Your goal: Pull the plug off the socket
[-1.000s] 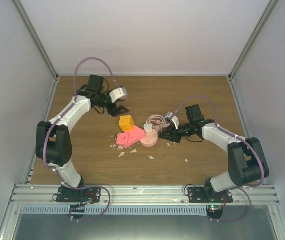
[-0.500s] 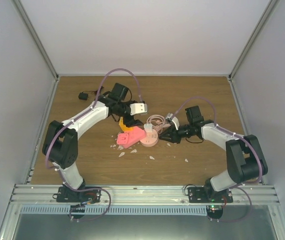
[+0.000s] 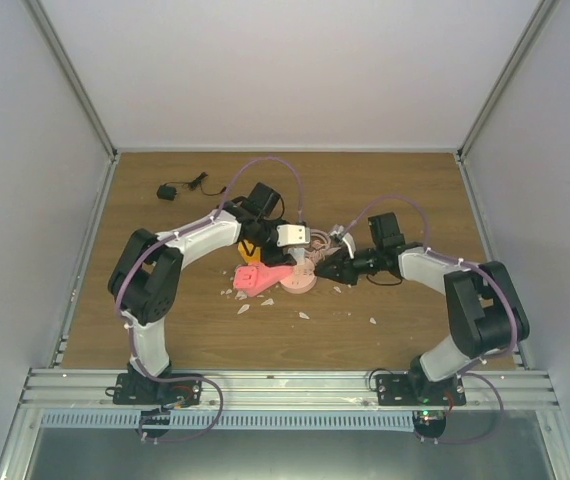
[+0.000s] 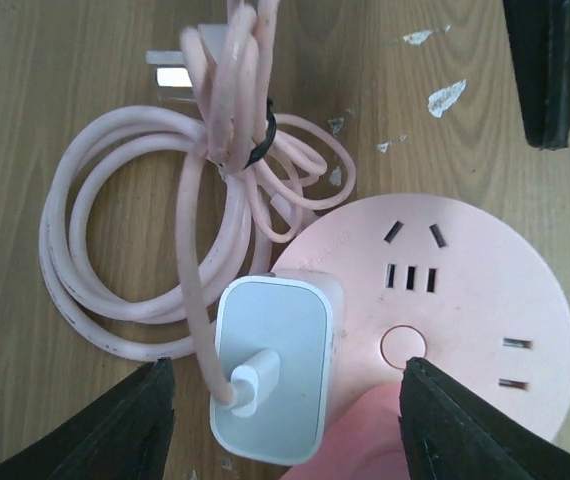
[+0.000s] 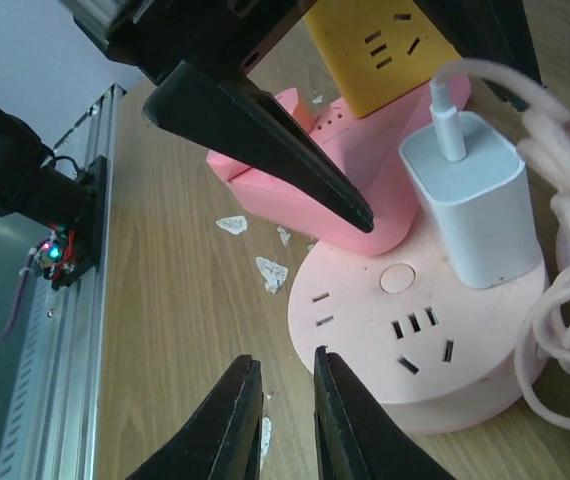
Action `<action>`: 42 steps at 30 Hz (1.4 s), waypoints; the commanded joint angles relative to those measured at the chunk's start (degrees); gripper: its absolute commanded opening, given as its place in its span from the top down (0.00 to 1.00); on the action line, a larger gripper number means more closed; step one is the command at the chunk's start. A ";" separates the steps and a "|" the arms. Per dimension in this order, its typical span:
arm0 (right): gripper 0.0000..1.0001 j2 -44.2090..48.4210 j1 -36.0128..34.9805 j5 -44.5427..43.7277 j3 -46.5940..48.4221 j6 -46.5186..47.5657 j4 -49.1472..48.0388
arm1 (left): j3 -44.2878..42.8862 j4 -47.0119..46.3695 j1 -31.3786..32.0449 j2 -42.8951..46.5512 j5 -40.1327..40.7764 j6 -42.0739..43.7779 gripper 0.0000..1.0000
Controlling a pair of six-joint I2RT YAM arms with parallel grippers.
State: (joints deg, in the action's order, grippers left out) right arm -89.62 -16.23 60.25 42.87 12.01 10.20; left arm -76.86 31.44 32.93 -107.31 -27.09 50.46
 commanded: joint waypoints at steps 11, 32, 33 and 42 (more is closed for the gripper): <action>0.85 -7.30 -0.63 2.41 -2.21 -8.41 -9.91 | -0.40 -4.05 1.87 -2.56 3.19 -3.81 0.72; 0.90 -20.02 -1.18 -2.63 2.33 -21.76 -16.63 | -2.37 -3.03 2.23 -3.37 6.73 -13.72 0.79; 0.90 -20.40 -1.23 -3.07 2.46 -21.55 -16.23 | -2.43 -3.17 2.23 -3.37 6.61 -13.78 0.79; 0.91 -23.42 -1.17 -5.29 3.05 -20.15 -13.51 | -2.03 -4.61 3.90 -0.87 8.83 -13.00 0.82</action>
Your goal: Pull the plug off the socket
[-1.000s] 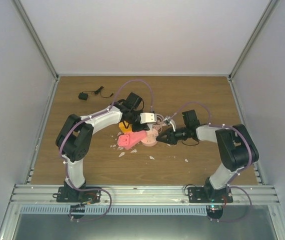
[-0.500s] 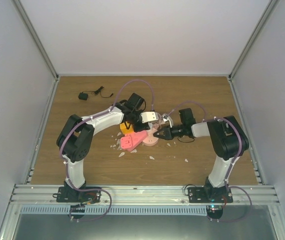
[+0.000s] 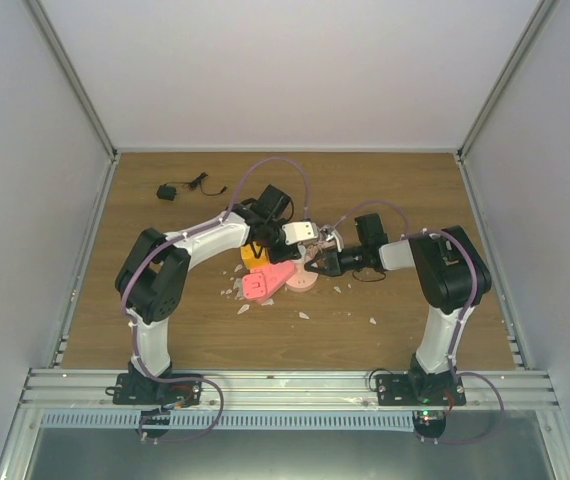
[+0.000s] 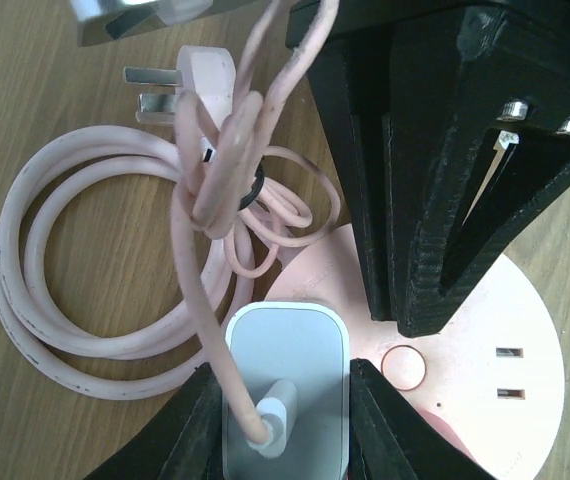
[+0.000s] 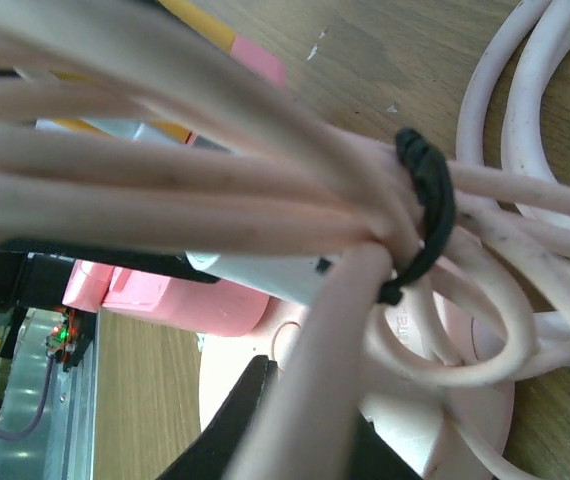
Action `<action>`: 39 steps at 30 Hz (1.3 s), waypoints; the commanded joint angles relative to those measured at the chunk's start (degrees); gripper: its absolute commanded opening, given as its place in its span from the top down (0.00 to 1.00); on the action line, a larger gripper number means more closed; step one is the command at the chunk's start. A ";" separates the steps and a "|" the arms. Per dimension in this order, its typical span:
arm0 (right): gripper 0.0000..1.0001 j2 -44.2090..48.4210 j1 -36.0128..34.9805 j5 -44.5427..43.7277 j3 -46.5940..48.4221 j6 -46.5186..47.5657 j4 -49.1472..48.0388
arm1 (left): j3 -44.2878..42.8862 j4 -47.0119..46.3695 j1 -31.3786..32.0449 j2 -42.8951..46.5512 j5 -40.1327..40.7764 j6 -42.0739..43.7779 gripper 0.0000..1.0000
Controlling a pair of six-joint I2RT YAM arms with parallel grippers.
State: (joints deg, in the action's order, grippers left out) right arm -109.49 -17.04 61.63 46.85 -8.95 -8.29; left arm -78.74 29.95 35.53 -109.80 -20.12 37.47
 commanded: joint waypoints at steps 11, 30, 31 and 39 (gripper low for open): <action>0.92 -4.61 -0.37 -8.75 -0.09 3.67 7.54 | 3.24 -9.33 2.35 3.22 5.29 -0.10 0.83; 0.91 -5.99 -0.37 -12.60 0.90 6.23 10.09 | -0.59 -4.14 2.96 3.48 1.77 -1.33 0.88; 0.92 -6.19 -0.39 -12.71 1.00 6.23 10.13 | 1.28 -5.57 4.11 4.67 3.13 0.05 0.88; 0.91 -6.42 -0.42 -13.55 1.01 6.09 10.44 | 4.42 -10.27 5.53 6.93 8.16 1.47 0.91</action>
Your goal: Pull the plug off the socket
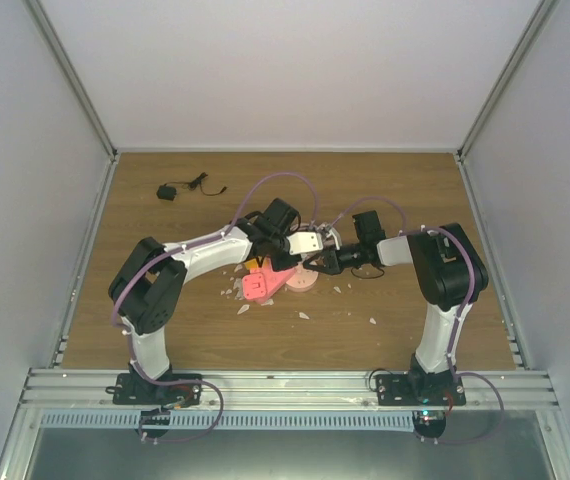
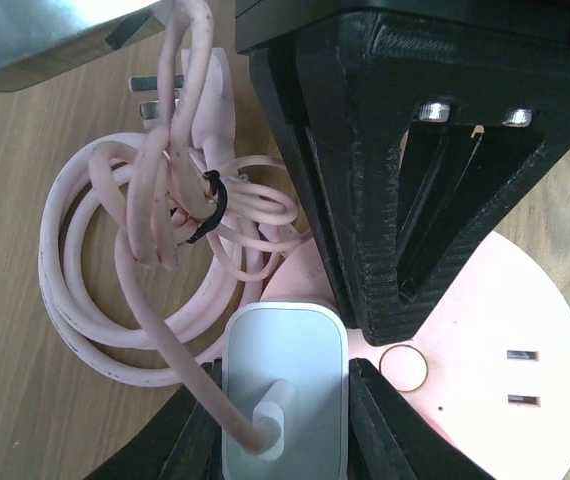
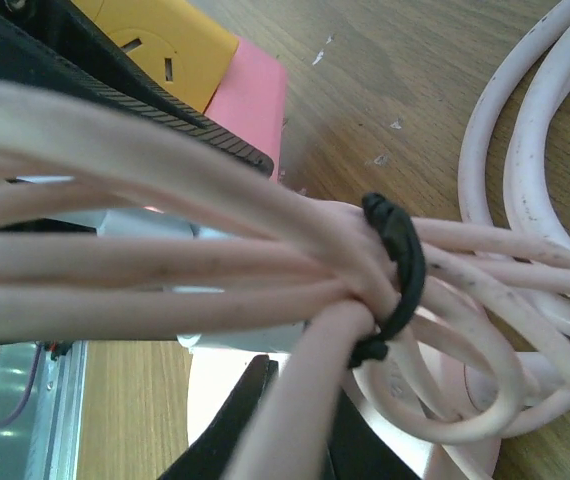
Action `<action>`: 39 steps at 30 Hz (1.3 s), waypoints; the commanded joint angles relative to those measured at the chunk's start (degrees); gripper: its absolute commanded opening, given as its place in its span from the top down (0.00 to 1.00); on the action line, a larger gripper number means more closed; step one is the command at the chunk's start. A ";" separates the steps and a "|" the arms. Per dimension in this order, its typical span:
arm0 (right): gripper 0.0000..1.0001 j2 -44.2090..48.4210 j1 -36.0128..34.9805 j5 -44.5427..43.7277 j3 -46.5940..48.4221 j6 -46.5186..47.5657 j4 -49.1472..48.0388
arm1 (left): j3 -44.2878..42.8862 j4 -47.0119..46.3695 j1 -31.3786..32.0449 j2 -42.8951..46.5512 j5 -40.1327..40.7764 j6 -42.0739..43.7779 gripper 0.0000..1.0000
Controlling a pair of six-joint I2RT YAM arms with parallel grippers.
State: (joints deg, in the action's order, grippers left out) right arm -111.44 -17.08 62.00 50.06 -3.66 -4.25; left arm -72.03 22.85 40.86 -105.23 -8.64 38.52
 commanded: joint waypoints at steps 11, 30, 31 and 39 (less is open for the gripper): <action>0.91 -4.36 -0.68 -14.88 -2.41 0.82 6.58 | -13.43 8.36 -4.60 -3.18 -17.08 -4.69 0.92; 0.92 -3.93 -0.77 -16.82 -2.64 0.42 6.60 | -17.12 11.30 -4.40 -3.35 -20.50 -3.65 0.94; 0.92 -4.00 -0.81 -16.90 -2.63 0.41 6.64 | -17.13 11.54 -4.34 -3.41 -20.83 -3.78 0.94; 0.92 -4.16 -0.79 -17.27 -2.48 0.30 6.78 | -10.17 5.64 -1.38 2.07 -13.86 -0.27 0.94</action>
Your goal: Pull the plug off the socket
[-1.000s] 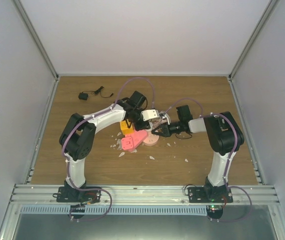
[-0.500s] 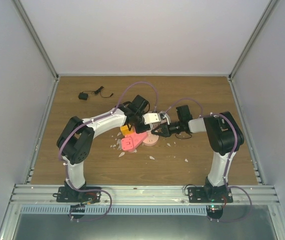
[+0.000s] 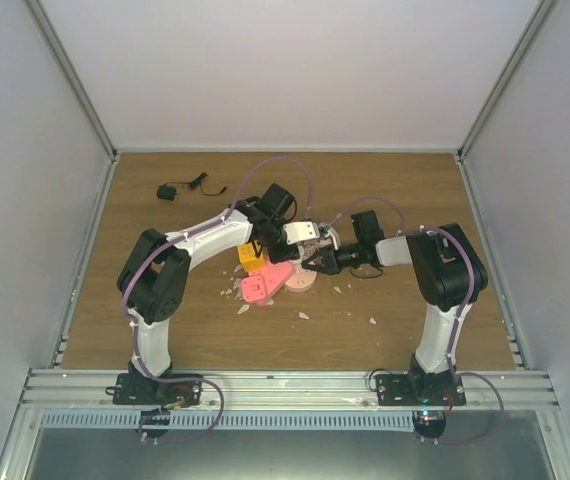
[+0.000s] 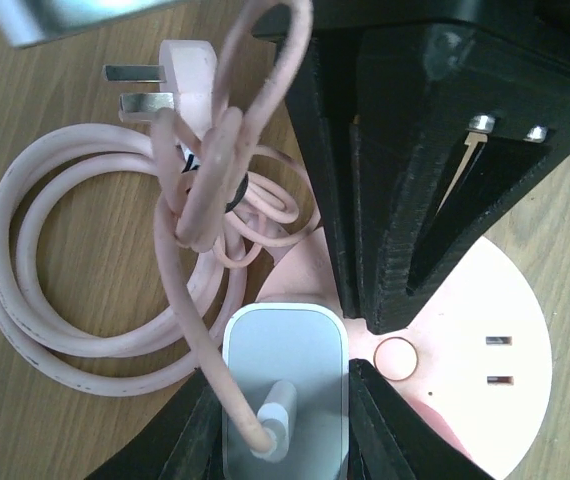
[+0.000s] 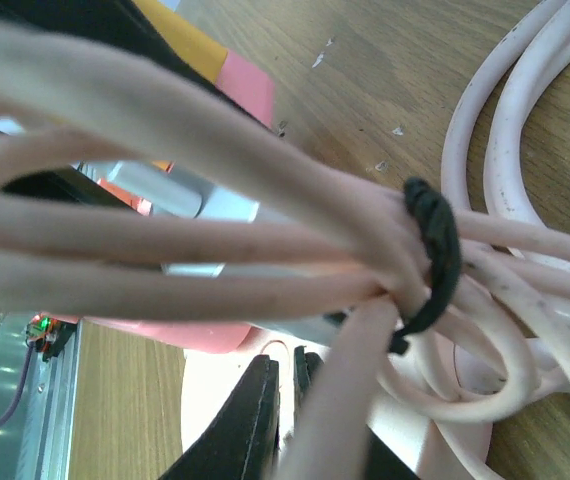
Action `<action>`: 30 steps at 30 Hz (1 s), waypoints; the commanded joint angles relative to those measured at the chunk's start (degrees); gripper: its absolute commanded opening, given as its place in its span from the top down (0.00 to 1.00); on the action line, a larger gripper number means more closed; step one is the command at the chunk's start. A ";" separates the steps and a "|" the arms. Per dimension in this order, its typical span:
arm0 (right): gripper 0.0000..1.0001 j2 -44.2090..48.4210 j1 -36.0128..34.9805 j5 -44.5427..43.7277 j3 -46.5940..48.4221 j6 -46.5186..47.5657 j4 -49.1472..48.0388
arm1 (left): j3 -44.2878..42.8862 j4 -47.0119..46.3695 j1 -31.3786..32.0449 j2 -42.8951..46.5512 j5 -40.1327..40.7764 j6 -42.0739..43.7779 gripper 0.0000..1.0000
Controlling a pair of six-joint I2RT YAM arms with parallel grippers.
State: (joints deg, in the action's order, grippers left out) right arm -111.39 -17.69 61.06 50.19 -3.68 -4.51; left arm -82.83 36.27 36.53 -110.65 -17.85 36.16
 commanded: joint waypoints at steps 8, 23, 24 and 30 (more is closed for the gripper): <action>0.92 -4.54 -0.20 -16.51 -2.25 0.33 7.39 | 0.55 -10.18 3.28 9.14 -3.68 3.22 0.94; 0.92 -4.99 -0.16 -16.97 -1.89 0.13 7.71 | -12.00 0.59 -1.67 0.79 -13.03 -1.82 0.94; 0.92 -5.03 -0.16 -16.95 -1.87 0.09 7.75 | -11.82 0.76 -1.61 1.12 -13.69 -1.81 0.94; 0.92 -5.13 -0.16 -17.04 -1.80 0.10 7.80 | -4.50 -2.10 2.36 5.52 -10.23 1.34 0.94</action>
State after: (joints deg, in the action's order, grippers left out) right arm -111.44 -17.69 60.69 50.61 -3.75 -3.57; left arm -91.13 39.00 35.53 -109.93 -25.82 35.94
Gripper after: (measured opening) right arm 0.079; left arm 0.290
